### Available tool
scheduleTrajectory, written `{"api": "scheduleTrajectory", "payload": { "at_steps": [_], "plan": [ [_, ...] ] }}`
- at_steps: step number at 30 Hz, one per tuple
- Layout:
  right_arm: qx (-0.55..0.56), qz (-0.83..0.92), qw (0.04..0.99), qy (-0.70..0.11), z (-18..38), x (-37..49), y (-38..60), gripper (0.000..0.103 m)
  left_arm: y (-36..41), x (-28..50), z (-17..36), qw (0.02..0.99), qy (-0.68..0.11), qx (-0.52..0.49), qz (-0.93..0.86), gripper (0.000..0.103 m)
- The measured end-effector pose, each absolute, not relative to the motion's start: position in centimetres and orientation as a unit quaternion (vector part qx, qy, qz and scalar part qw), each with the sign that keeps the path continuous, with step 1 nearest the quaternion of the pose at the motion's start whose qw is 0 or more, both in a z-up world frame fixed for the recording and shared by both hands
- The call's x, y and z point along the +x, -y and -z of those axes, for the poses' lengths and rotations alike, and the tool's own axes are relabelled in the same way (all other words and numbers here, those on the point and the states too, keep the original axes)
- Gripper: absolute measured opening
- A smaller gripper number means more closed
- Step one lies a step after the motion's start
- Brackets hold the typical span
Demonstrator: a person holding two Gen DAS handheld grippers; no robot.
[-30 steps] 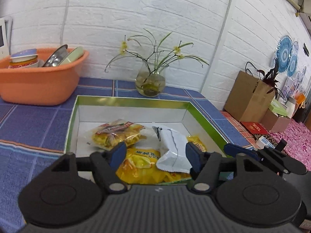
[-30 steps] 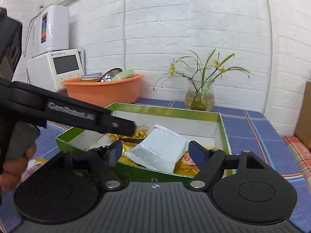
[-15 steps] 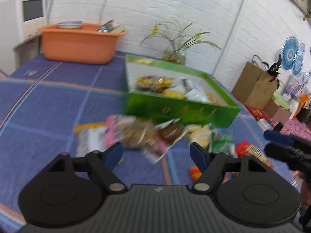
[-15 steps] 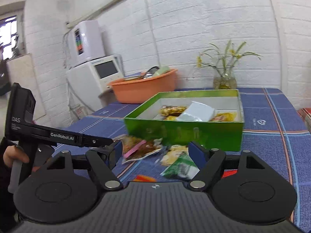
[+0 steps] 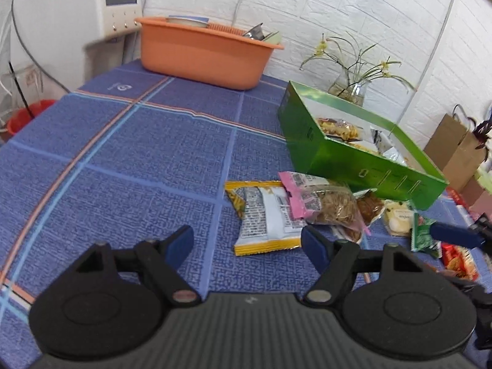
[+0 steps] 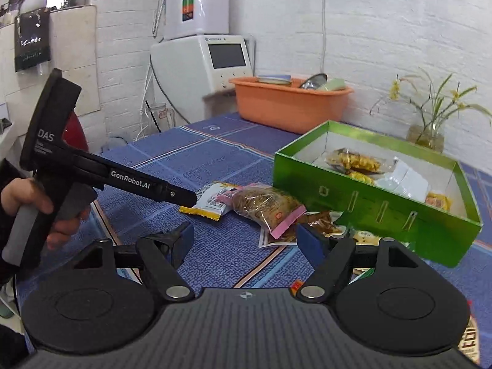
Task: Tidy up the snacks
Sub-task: 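Move the left tool back toward the remaining snacks, then grasp a yellow-edged packet with the left tool while the right tool grasps another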
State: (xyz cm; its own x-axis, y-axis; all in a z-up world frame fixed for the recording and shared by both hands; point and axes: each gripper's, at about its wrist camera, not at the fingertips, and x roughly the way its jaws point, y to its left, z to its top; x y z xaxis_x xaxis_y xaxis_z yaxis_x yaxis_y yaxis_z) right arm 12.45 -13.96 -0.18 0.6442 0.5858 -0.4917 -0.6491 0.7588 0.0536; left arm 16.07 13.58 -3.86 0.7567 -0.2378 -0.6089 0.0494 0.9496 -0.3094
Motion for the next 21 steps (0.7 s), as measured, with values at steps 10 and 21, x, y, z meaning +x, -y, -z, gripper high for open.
{"api": "scheduleTrajectory", "payload": {
  "at_steps": [10, 21],
  "plan": [
    [-0.080, -0.320, 0.901, -0.281, 3.8, 14.4, 5.3, 0.103, -13.5, 23.2, 4.0, 0.900, -0.403, -0.155, 0.064, 0.075],
    [-0.097, -0.315, 0.897, -0.295, 4.4, 16.1, 3.6, 0.054, -13.7, 23.3, 4.4, 0.882, -0.412, -0.190, 0.126, 0.042]
  ]
}}
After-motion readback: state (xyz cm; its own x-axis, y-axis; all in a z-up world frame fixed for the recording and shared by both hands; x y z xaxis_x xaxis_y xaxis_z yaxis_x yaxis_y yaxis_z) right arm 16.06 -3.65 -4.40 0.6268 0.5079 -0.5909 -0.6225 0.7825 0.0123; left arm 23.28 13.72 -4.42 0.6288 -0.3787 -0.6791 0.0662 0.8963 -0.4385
